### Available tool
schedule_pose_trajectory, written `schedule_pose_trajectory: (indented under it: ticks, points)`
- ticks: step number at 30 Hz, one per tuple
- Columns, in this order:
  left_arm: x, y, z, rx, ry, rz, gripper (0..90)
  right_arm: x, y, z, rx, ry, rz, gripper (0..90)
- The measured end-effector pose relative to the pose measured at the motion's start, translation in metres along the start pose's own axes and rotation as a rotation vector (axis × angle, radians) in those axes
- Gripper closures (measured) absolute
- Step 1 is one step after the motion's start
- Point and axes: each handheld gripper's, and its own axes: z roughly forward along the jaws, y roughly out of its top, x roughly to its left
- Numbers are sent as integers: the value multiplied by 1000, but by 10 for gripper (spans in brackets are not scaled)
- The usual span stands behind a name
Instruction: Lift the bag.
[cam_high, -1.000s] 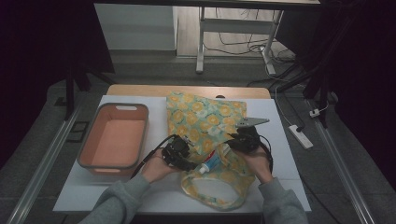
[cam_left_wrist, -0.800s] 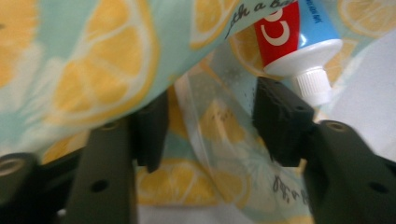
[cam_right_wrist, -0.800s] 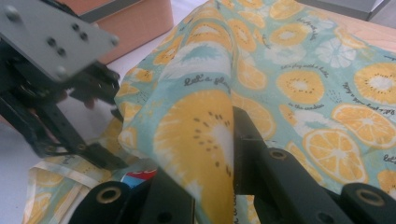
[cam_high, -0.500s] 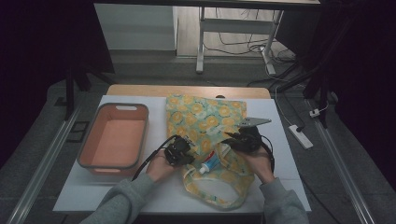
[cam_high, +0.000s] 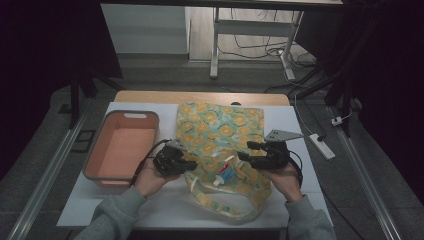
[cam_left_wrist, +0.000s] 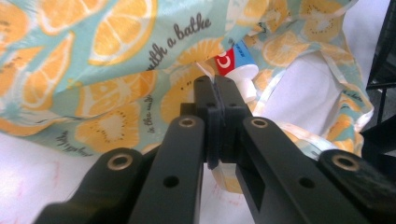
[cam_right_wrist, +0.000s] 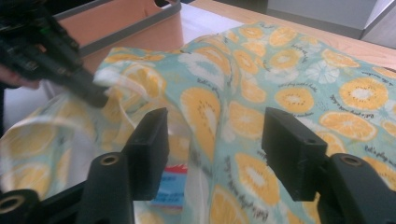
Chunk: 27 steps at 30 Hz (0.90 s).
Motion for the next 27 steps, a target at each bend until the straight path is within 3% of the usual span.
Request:
schedule_pose_trajectory:
  ticks: [6, 11, 16, 24, 27]
  points:
    - [6, -9, -5, 2, 7, -8, 895, 14, -18, -23, 20, -20, 6, 345]
    - [6, -13, -7, 5, 5, -6, 895, 22, -56, -34, 98, -48, 22, 287]
    - [7, -15, -8, 3, 4, -12, 894, 15, -93, -37, 161, -61, 77, 254]
    - [8, -16, -9, -1, 3, -19, 894, 9, -106, -25, 250, -113, 17, 250]
    - [9, -16, -10, -4, 1, -21, 894, 5, -110, -23, 263, -153, 17, 298]
